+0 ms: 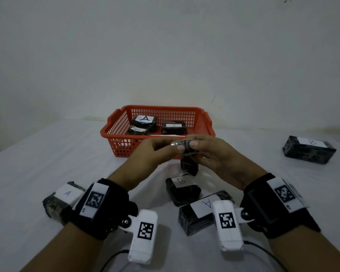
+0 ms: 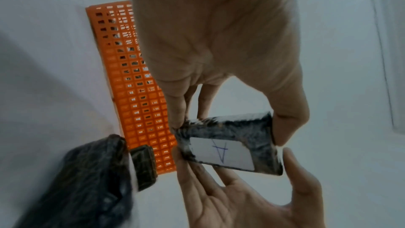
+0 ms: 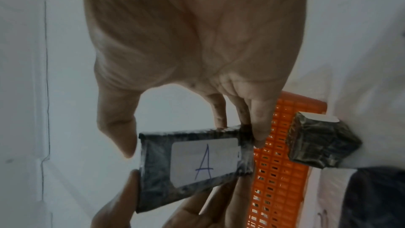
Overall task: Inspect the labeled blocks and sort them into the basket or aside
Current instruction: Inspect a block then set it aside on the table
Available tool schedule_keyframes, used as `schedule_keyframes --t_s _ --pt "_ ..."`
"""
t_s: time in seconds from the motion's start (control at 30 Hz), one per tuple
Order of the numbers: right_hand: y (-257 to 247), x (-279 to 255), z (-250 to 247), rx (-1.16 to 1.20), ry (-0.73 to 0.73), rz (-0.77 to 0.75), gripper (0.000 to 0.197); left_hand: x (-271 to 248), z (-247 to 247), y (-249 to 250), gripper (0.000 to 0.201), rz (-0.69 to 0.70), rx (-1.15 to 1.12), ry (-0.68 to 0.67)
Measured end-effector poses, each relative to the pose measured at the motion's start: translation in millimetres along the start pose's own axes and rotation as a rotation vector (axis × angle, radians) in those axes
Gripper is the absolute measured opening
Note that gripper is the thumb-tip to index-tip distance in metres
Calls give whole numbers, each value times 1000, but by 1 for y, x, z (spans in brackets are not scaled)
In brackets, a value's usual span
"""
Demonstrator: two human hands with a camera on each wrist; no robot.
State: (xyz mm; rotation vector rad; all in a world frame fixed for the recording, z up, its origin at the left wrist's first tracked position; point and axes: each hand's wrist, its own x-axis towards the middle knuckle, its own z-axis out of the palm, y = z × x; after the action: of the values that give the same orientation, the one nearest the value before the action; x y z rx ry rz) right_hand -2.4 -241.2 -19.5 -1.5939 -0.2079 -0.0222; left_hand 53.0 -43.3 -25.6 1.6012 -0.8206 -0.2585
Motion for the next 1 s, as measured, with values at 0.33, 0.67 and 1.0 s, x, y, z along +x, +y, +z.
schedule_keyframes --t_s 0.33,0.67,1.0 --pt "6 2 -2 27 29 -69 33 0 -2 -4 46 -42 -53 -40" --pt "4 1 2 58 -26 -102 24 -4 -7 -1 43 9 34 -58" --pt "9 6 -6 51 -5 -40 71 1 -8 -9 41 -85 -102 -44"
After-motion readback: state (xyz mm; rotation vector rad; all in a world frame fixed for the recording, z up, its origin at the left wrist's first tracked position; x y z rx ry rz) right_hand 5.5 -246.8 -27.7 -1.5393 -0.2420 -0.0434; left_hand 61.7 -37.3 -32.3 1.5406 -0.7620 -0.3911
